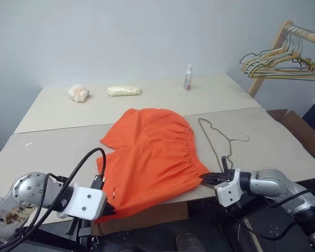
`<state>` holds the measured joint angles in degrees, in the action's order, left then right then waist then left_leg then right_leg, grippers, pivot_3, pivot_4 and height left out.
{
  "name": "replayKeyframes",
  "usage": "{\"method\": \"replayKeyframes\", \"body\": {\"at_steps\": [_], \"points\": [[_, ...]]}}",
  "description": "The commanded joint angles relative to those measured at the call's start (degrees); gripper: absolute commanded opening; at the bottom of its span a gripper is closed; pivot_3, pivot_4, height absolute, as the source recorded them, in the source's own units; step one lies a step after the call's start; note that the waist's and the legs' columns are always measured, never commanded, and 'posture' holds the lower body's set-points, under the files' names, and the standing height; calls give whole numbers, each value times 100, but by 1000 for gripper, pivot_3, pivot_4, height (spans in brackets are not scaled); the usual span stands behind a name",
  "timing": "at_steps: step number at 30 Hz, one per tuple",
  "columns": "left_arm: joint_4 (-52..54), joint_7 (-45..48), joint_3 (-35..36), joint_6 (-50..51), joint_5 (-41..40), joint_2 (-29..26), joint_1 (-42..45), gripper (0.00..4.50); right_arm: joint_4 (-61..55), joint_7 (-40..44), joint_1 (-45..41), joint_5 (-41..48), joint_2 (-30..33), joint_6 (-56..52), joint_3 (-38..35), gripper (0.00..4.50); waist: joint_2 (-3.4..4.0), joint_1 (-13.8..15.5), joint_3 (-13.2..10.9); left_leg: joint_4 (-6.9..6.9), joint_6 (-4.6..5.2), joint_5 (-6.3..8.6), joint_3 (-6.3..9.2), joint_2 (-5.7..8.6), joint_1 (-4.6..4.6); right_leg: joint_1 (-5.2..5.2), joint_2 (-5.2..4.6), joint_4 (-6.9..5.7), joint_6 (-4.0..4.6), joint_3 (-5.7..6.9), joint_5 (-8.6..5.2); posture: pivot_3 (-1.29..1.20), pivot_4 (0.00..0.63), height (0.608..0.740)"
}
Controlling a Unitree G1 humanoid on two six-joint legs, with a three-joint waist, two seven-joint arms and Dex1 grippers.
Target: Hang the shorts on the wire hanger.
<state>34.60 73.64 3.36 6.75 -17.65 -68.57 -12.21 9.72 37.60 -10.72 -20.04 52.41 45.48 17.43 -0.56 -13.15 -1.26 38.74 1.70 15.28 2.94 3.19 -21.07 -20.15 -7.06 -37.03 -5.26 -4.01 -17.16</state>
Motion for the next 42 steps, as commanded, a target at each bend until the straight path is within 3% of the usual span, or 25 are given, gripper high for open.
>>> {"method": "replayKeyframes", "body": {"at_steps": [1, 5, 6, 8, 13, 16, 20, 21, 24, 31, 34, 42], "points": [[401, 61, 292, 263, -248, -86, -45, 9, -426, 45, 145, 177, 152, -143, -276, 0, 0, 14, 0, 0, 0, 0, 0, 0, 0, 0, 0, 2, 0, 0, 0, -221, 0, 740], [712, 42, 351, 618, -412, -87, -26, 9, -583, 131, 340, 247, 237, -227, -342, 0, 0, 32, -1, 0, 0, 1, -2, -1, 0, 2, 0, 3, 0, -1, 0, -224, 3, 740], [747, 72, 376, 667, -457, -95, -33, 207, -620, 167, 378, 294, 263, -259, -359, 0, 0, 38, -1, 0, 0, 1, -2, -1, 0, 2, 0, 3, 0, -1, 0, -225, 4, 740], [700, 150, 459, 648, -529, -58, -21, 510, -787, 297, 522, 561, 360, -432, -455, 472, 3, 62, -3, 0, 0, 1, -2, -1, 0, 3, 0, 3, 0, 0, 0, -219, 6, 740], [-224, 572, 863, 237, -757, 10, 409, 2027, -1721, 676, 1504, 1951, 840, -1465, -1341, 2049, 15, 204, -16, 2, 1, 2, -3, -1, -1, 6, 0, 7, 1, 1, -1, -198, 13, 740], [-845, 476, 903, 341, -1038, 237, 1091, 3027, -2406, 630, 2059, 3015, 856, -3172, -2233, 3091, 16, 305, -18, 3, 3, 4, -3, -3, 2, 6, 0, 12, 2, 4, -1, -196, 14, 740], [-1099, -514, 460, 1017, -1228, 1119, 2254, 4139, -2870, 89, 1733, 3385, 667, -5930, -2556, 4284, 9, 382, -12, 8, 8, 7, -2, -3, 3, 4, -2, 20, 2, 5, 0, -219, 4, 740], [-1103, -792, 337, 1264, -1278, 1376, 2522, 4401, -2918, -101, 1516, 3419, 576, -6620, -2500, 4299, 0, 396, -6, 11, 9, 8, -1, -3, 3, 1, -3, 19, 1, 7, 2, -221, 3, 740], [-1105, -1129, 81, 1747, -1521, 1931, 3056, 4462, -2805, -585, 765, 3291, 258, -8506, -2131, 4299, -8, 396, 2, 17, 6, 10, -1, -1, -19, 0, -4, 10, 2, 4, 4, -233, 0, 740], [-1309, -1029, -253, 1855, -1542, 2390, 3535, 4462, -1795, -857, -399, 3014, -278, -10362, -1477, 4299, -6, 300, 3, 15, 5, 10, -2, 2, -45, -26, -7, 10, 3, 0, 4, -241, 0, 740], [-1376, -971, -323, 1803, -1476, 2437, 3573, 4500, -1190, -866, -720, 2951, -484, -10513, -1335, 3807, -5, 249, 4, 16, 5, 10, -2, 2, -42, -25, -6, 10, 3, 0, 4, -234, 0, 740], [-1452, -894, -327, 1648, -1347, 2467, 3570, 4500, -842, -878, -952, 2984, -694, -10670, -1541, 1036, -7, 214, 5, 16, 6, 10, 1, 2, -30, -9, -4, 12, 2, 4, 4, -229, 0, 740]]}}
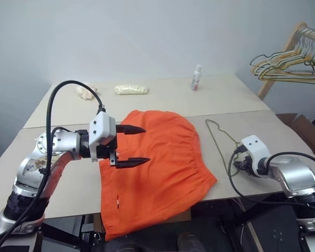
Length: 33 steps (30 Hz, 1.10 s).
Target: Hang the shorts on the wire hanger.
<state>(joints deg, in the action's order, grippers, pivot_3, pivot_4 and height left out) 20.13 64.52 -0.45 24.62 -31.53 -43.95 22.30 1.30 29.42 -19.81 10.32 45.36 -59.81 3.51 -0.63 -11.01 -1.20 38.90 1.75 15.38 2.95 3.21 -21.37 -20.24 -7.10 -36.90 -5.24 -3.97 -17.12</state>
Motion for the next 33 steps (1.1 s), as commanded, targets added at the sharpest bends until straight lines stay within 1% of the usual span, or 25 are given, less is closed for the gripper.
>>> {"method": "replayKeyframes", "body": {"at_steps": [1, 3, 6, 9, 10, 12, 15, 16, 17, 19, 22, 24, 26, 29, 33], "points": [[-10, 22, 53, -150, 42, 7, 120, 4500, -14, -66, -40, -50, 4, -158, -164, 686, 0, 1, 0, 0, 0, 0, 0, 0, 0, 0, 0, 0, 0, 0, 0, -229, 0, 740], [-29, 26, 42, -176, 56, 11, 132, 4500, -62, -76, -35, -50, 3, -170, -184, 34, 0, 0, 0, -1, 0, 0, 0, 0, 0, -1, 0, -1, 0, 0, 0, -230, 0, 740], [-132, 66, 11, -235, 108, 37, 213, 4500, -318, -171, -6, -197, 109, 45, -175, 34, 0, -6, 0, -1, 0, 0, 1, 0, -1, -2, 0, -1, 0, 0, 0, -236, 0, 740], [-281, 54, -30, -289, 190, 104, 346, 4500, -582, -274, 133, -600, 352, 766, -18, 34, 3, -5, -2, 0, 0, 0, 0, 1, -2, -5, -1, -2, 0, -1, 0, -242, 0, 740], [-337, 28, -44, -297, 214, 141, 400, 4500, -630, -341, 221, -802, 438, 1255, 27, 34, 3, -12, -2, -1, 0, 0, -1, 2, -3, -7, -1, -2, 0, -1, 0, -246, 0, 740], [-479, -89, -78, -281, 271, 266, 558, 4500, -701, -577, 406, -1417, 726, 2589, 181, 34, 4, -20, -2, -1, 0, 0, -1, 3, -4, -8, -1, -1, -1, -1, -1, -254, 0, 740], [-794, -362, -129, -193, 374, 536, 968, 4500, -556, -1131, 513, -2712, 1529, 5388, 596, 34, 8, -76, -4, 0, 0, 0, -2, 8, -6, -12, -5, -5, -3, -1, -2, -270, 0, 740], [-939, -438, -148, -164, 423, 611, 1144, 4500, -465, -1323, 493, -3114, 1774, 6176, 731, 34, 10, -88, -5, 0, -1, 0, -3, 8, -5, -12, -6, -6, -4, -2, -3, -273, 0, 740], [-1037, -475, -160, -150, 460, 655, 1256, 4500, -358, -1449, 467, -3355, 1900, 6675, 798, 34, 11, -104, -5, 0, -1, 0, -4, 10, -5, -12, -6, -8, -8, -2, -5, -274, 0, 740], [-1350, -575, -198, -99, 558, 771, 1585, 4500, -109, -1852, 296, -4133, 2206, 7711, 1027, 34, 9, -176, -5, -1, -2, 0, -4, 5, -2, -10, 1, -6, -8, -1, -5, -279, 0, 740], [-1888, -647, -326, 110, 716, 887, 2088, 4500, 225, -2384, 4, -4919, 2332, 8863, 1190, 34, 8, -269, -4, 0, -2, -1, -4, 7, 2, -3, 1, -6, -8, -1, -5, -282, 0, 740], [-2210, -529, -531, 199, 888, 882, 2334, 4500, 381, -2646, -212, -5192, 2245, 9337, 1196, 34, 9, -324, -5, 0, -1, -2, -4, 8, 3, -3, 1, -6, -8, -3, -5, -287, 0, 740], [-2527, -444, -785, 67, 1195, 899, 2490, 4500, 488, -2792, -425, -5369, 2154, 9695, 1190, 34, 9, -424, -5, 0, -2, -3, -4, 10, 3, -2, 1, -8, -8, -3, -5, -294, 0, 740], [-2880, -123, -1169, -31, 1515, 905, 2630, 4500, 558, -2770, -634, -5458, 2007, 9926, 1137, 34, 8, -546, -5, 0, -3, -4, -3, 9, 6, 3, 2, -7, -8, -2, -5, -301, 0, 740], [-2950, 466, -1450, -29, 1584, 875, 2586, 4500, 621, -2695, -794, -5539, 1896, 10026, 1085, 34, 8, -670, -5, -1, -3, -4, -1, 8, 5, 3, 3, -7, -8, -2, -5, -312, 0, 740]]}}
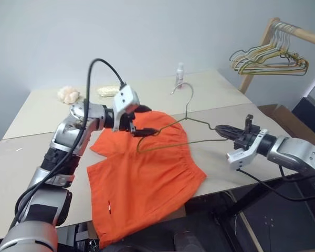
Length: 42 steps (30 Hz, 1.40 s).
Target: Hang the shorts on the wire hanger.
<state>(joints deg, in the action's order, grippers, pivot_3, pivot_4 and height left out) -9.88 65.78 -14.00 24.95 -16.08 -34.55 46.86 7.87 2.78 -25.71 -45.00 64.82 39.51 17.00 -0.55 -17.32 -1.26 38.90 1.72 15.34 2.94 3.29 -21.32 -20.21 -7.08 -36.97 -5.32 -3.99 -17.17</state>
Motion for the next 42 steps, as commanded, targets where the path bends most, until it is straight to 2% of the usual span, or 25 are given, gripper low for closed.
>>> {"method": "replayKeyframes", "body": {"at_steps": [1, 15, 20, 28, 32, 42], "points": [[58, 427, -141, -54, 68, -61, 116, 4500, -36, -9, -220, -11, -70, 103, -284, 34, 0, -68, 0, 0, 0, 0, 0, 0, 0, 0, 0, 0, 0, 0, 0, -312, 0, 740], [-168, 589, 115, 281, -38, 101, 289, 4500, -156, 107, -68, -158, -210, 178, -292, 34, 0, -234, 0, 1, 1, 0, 2, -2, 6, 5, 0, -4, -1, -1, 0, -311, 0, 740], [24, 977, -132, 231, 85, -116, 79, 4500, -118, 179, -210, -123, -282, 150, -353, 34, 1, -237, 0, 0, 1, -1, 2, -2, 10, 6, 1, -7, -1, -1, 0, -304, 0, 740], [172, 1051, -468, 419, 367, -186, -72, 4500, -69, 239, -425, -160, -342, 111, -392, 34, 0, -233, 0, 0, 1, -1, 3, -3, 10, 6, 1, -8, -1, -2, 0, -304, 0, 740], [282, 1065, -496, 398, 415, -201, -175, 3607, -93, 289, -441, -145, -369, 118, -441, 0, 1, -231, 0, 1, 1, 0, 3, -2, 9, 7, 1, -7, -1, -2, 0, -307, 0, 740], [208, 848, -392, 474, 501, -115, -118, 139, -136, 338, -459, -162, -379, 98, -505, 0, 1, -232, 0, 1, 1, -1, 3, -3, 10, 6, 1, -9, -1, -2, 0, -309, 0, 740]]}}
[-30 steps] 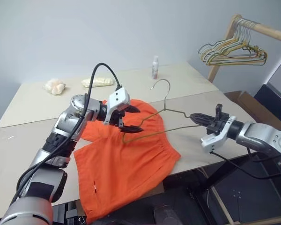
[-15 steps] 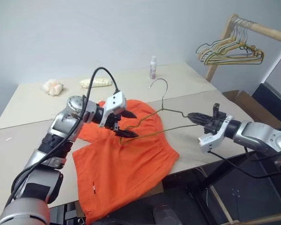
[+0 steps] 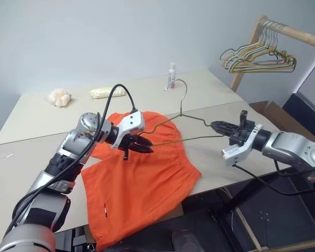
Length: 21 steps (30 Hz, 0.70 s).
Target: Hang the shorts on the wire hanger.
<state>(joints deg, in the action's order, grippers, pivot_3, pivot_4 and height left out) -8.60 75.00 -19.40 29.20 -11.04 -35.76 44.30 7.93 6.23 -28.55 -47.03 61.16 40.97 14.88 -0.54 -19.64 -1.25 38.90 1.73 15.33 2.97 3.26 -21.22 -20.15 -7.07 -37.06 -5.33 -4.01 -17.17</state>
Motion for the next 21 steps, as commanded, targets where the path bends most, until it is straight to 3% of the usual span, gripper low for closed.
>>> {"method": "replayKeyframes", "body": {"at_steps": [1, 4, 8, 13, 15, 18, 21], "points": [[56, -117, 171, 80, -14, 29, 158, 30, -165, 28, -164, 68, -7, -42, -294, 0, 0, 0, 0, 0, 0, 0, 0, 0, 0, 0, 0, 0, 0, 0, 0, -309, 0, 740], [17, -255, 194, 157, 19, 75, 205, 30, -222, 157, -106, 303, 3, 96, -289, 0, 0, -3, 0, 0, 0, 0, 0, 0, 0, 0, 0, 0, 0, 1, 0, -311, 0, 740], [13, -356, 259, 160, 8, 111, 200, 0, -313, 863, 72, 1331, 144, 448, -213, 1072, 0, -8, 0, 0, 0, 0, 0, -1, 0, 1, 0, 1, 0, 1, 0, -312, 0, 740], [48, -443, 317, 13, 81, 67, 133, 0, -445, 2126, 293, 3244, 377, 410, -189, 2792, -1, -10, -1, 0, 1, 1, 1, -1, -1, 9, -1, 7, 0, 3, 0, -301, 0, 740], [84, -451, 314, -87, 121, 23, 96, 0, -701, 2905, 381, 4385, 419, -359, -277, 3447, -2, -14, -1, 1, 1, 1, 1, -4, 1, 11, -1, 7, 0, 4, 0, -294, 0, 740], [139, -471, 314, -259, 166, -18, 49, 0, -1350, 3982, 348, 6153, 458, -2422, -494, 4472, -3, -18, -1, 1, 1, 1, 2, -9, 1, 12, 0, 6, 0, 3, 0, -284, 0, 740], [184, -475, 327, -336, 190, -31, 26, 0, -1577, 4712, -68, 6865, 492, -4081, -540, 4472, -2, 11, -1, 2, 2, 1, 8, -9, -1, 14, -1, 6, 0, 7, 0, -275, 0, 740]]}}
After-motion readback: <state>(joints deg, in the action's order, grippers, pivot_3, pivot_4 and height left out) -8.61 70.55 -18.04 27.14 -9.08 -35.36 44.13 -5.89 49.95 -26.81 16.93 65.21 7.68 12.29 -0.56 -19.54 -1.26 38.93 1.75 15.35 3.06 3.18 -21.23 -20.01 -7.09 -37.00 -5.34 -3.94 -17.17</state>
